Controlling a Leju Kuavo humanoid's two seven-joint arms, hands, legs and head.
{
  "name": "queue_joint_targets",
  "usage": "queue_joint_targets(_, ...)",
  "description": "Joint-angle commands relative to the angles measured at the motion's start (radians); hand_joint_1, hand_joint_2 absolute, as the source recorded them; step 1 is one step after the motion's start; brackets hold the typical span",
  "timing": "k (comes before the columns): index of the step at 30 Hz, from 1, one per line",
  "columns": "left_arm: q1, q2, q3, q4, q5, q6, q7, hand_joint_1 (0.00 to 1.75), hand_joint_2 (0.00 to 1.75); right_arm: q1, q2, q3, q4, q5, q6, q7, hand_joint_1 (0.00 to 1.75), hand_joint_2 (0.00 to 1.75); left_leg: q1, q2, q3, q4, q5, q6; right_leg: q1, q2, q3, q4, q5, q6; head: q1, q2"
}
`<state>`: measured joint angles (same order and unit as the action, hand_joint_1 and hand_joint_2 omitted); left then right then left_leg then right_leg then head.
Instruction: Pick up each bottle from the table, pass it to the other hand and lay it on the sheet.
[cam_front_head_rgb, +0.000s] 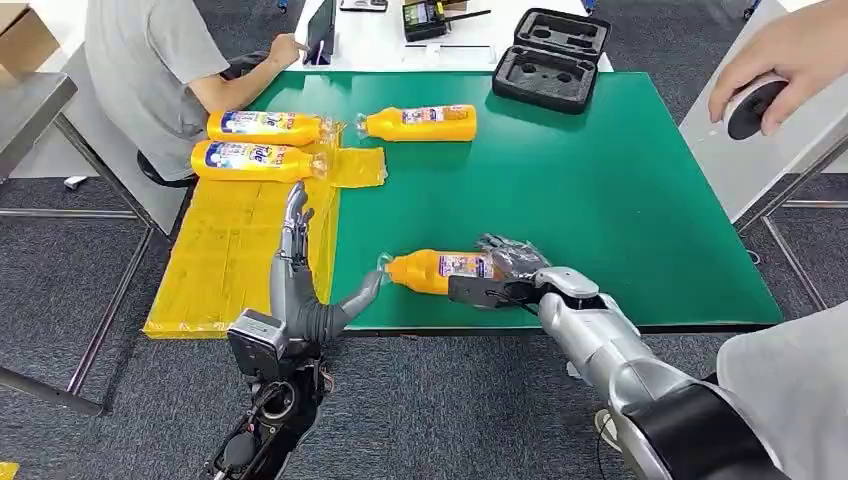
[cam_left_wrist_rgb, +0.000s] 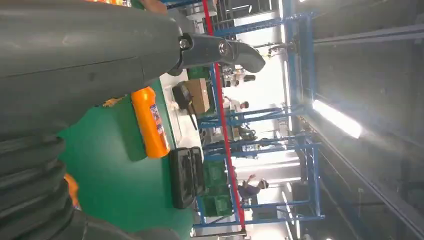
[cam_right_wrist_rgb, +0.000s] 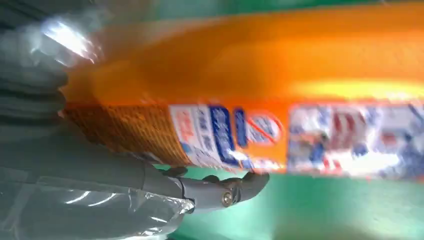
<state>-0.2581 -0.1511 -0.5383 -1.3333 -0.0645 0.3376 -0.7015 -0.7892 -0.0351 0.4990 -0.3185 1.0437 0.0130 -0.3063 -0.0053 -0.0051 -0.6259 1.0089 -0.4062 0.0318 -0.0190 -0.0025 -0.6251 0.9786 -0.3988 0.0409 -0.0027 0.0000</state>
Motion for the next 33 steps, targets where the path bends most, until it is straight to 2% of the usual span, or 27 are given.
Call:
queue_joint_targets(1,-0.031,-0.003,-0.009,0.065,0.004,-0.007,0.003,0.00,1.75,-0.003,-0.022,0.025,0.066,0.039,0.023,0.015,0.00,1.75,0.002,-0.002,0.008,-0.001,-0.003,-0.003,0.002,-0.003,0.010,-0.002,-0.003,-0.002,0.000,0.000)
queue_joint_targets(3,-0.030,-0.001,-0.007,0.065,0.006,-0.003,0.003,0.00,1.75,-0.007,-0.019,0.026,0.067,0.040,0.034,0.010,0.00,1.75,0.001,-0.001,0.005,-0.001,-0.001,-0.002,0.001,-0.002,0.005,-0.001,-0.001,-0.001,0.000,0.000)
queue_joint_targets(4,-0.026,0.001,-0.006,0.063,0.006,0.003,0.003,0.00,1.75,-0.008,-0.018,0.025,0.066,0.039,0.036,0.001,0.54,1.75,0.002,-0.001,0.007,-0.001,-0.002,-0.003,0.002,-0.001,0.008,-0.002,-0.002,-0.002,0.000,0.000)
queue_joint_targets(5,-0.025,0.003,-0.006,0.061,0.006,0.004,0.003,0.00,1.75,-0.008,-0.018,0.026,0.064,0.040,0.032,-0.002,1.62,1.75,0.001,-0.002,0.006,-0.001,-0.002,-0.002,0.001,-0.002,0.007,-0.001,-0.002,-0.002,0.000,0.000)
queue_joint_targets(6,-0.019,0.007,-0.004,0.056,0.009,0.006,0.003,0.00,1.75,-0.012,-0.015,0.029,0.067,0.044,0.033,-0.003,1.73,1.75,0.001,0.000,0.005,-0.001,-0.001,-0.002,0.001,-0.001,0.005,-0.001,-0.001,-0.001,0.000,0.000)
queue_joint_targets(11,-0.018,0.008,-0.005,0.050,0.011,-0.001,0.003,0.00,1.75,-0.020,-0.014,0.017,0.074,0.034,0.047,-0.005,1.75,1.75,0.001,0.000,0.005,-0.001,-0.001,-0.001,0.001,0.000,0.005,-0.001,-0.001,-0.001,0.000,0.000)
queue_joint_targets(17,-0.031,0.001,-0.008,0.061,0.007,-0.009,0.003,0.00,1.75,-0.007,-0.013,-0.035,0.061,-0.012,-0.002,-0.009,1.75,1.75,0.002,-0.001,0.008,-0.001,-0.002,-0.002,0.002,-0.001,0.008,-0.001,-0.002,-0.002,0.000,0.000)
queue_joint_targets(27,-0.037,-0.001,-0.016,0.064,0.001,0.010,0.003,0.00,1.75,0.023,0.010,-0.145,0.018,-0.117,-0.178,-0.137,1.75,1.75,0.001,0.001,0.006,0.000,-0.002,-0.002,0.001,0.000,0.006,-0.001,-0.002,-0.002,0.000,0.000)
queue_joint_targets(30,-0.033,0.000,-0.020,0.057,0.000,0.017,0.003,0.00,1.75,0.038,0.020,-0.202,0.003,-0.185,-0.206,-0.250,1.75,1.75,0.001,0.001,0.005,0.000,-0.001,-0.002,0.001,0.001,0.005,0.000,-0.001,-0.001,0.000,0.000)
queue_joint_targets(33,-0.028,-0.003,-0.016,0.052,0.002,0.028,0.003,0.00,1.75,0.045,0.026,-0.230,-0.001,-0.211,-0.249,-0.272,1.75,1.75,0.001,0.001,0.005,0.000,-0.002,-0.002,0.001,0.001,0.005,0.000,-0.001,-0.001,0.000,0.000)
